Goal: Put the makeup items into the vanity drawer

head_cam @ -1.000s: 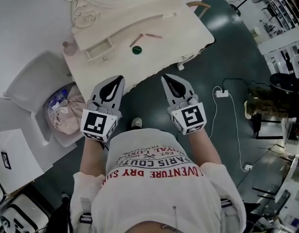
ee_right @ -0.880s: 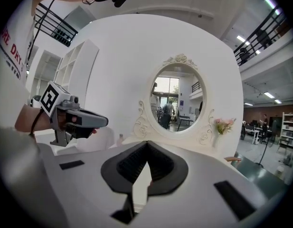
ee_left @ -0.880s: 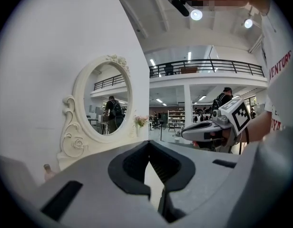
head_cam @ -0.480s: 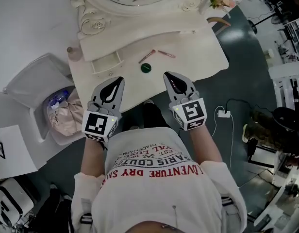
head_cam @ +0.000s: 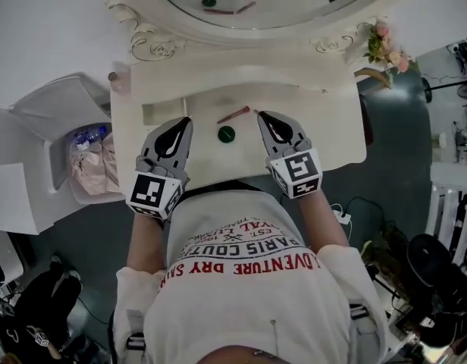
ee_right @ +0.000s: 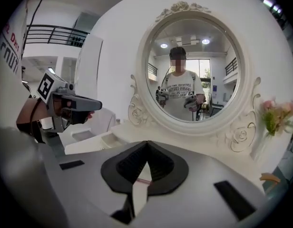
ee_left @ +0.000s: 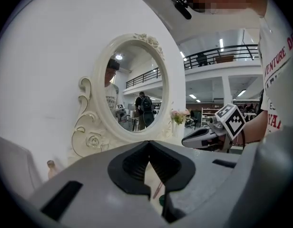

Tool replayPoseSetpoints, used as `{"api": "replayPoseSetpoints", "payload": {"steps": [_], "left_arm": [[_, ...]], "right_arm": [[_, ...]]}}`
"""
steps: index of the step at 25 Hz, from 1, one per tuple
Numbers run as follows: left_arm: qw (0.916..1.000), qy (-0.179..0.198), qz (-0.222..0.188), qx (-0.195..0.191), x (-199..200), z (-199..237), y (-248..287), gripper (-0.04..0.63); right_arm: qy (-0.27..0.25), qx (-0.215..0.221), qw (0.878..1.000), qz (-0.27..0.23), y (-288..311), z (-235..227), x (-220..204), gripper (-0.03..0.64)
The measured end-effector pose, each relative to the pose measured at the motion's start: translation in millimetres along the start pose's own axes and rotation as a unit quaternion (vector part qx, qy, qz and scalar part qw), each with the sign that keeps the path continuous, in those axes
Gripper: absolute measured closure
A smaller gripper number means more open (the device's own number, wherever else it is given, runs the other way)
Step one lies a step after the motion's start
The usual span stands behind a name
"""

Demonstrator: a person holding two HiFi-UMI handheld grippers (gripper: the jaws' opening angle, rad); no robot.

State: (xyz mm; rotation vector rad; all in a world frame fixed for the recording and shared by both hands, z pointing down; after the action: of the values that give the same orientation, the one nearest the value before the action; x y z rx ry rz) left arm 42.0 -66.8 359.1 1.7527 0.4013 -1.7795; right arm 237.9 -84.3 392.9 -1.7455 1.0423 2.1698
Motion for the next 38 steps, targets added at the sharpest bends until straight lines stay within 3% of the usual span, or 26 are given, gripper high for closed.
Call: {"api": "replayPoseSetpoints", "payload": {"steps": [4,8,11,13,16,20,23,28,35,38], "left_arm": [[0.9995,-0.014,0.006,0.026,-11.4,-1.9,19.2,0.589],[0.9996,-0.022,-0.006,0.016,-14.2,-12.6,34.2,0.588],[0.9999,-0.010,-0.001,0.006,-18.6,-23.1,45.3,0.588],[1.0000,-0.006,0.005,0.005,-21.8,-27.2,53.1,0.589],[0.9998,-0.009,0.017,0.007,-28.1,-28.5,61.3,0.589],[0.9996,-0.011,0.025,0.007,-33.9,-29.3,69.1,0.588],[0.9995,-0.012,0.028,0.006,-36.3,-28.9,74.7,0.588],[0.9994,-0.015,0.032,0.004,-41.0,-28.7,75.3,0.589],[0.9994,-0.009,0.032,-0.001,-43.1,-27.2,68.1,0.589],[0.9997,-0.007,0.023,-0.005,-36.7,-21.9,64.1,0.588]], "right_arm": [[0.000,0.039,0.998,0.051,21.2,-24.4,-31.9,0.618],[0.000,0.074,0.988,0.137,45.1,-40.5,-74.6,0.618],[0.002,0.097,0.976,0.196,57.6,-47.4,-106.3,0.615],[-0.003,0.108,0.968,0.228,64.7,-51.3,-124.4,0.554],[-0.015,0.117,0.954,0.274,73.9,-54.4,-147.3,0.531],[-0.061,0.129,0.932,0.332,83.0,-55.5,-171.3,0.489],[-0.093,0.132,0.918,0.361,89.9,-58.0,-181.6,0.491],[-0.080,0.141,0.901,0.402,96.3,-59.6,-192.4,0.523],[-0.063,0.143,0.894,0.420,96.0,-57.4,-193.1,0.572],[-0.064,0.132,0.897,0.416,95.8,-58.5,-184.3,0.572]]}}
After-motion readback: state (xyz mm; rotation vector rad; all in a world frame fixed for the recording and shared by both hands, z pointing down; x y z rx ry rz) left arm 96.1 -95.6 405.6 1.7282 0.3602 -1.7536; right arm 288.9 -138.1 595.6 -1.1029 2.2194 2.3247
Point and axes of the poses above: the fingertips, and each gripper's own axes: y forward along the fingers, z to its left, x out of its top, the point moved 4 cm from there along -y, backward along the fingers
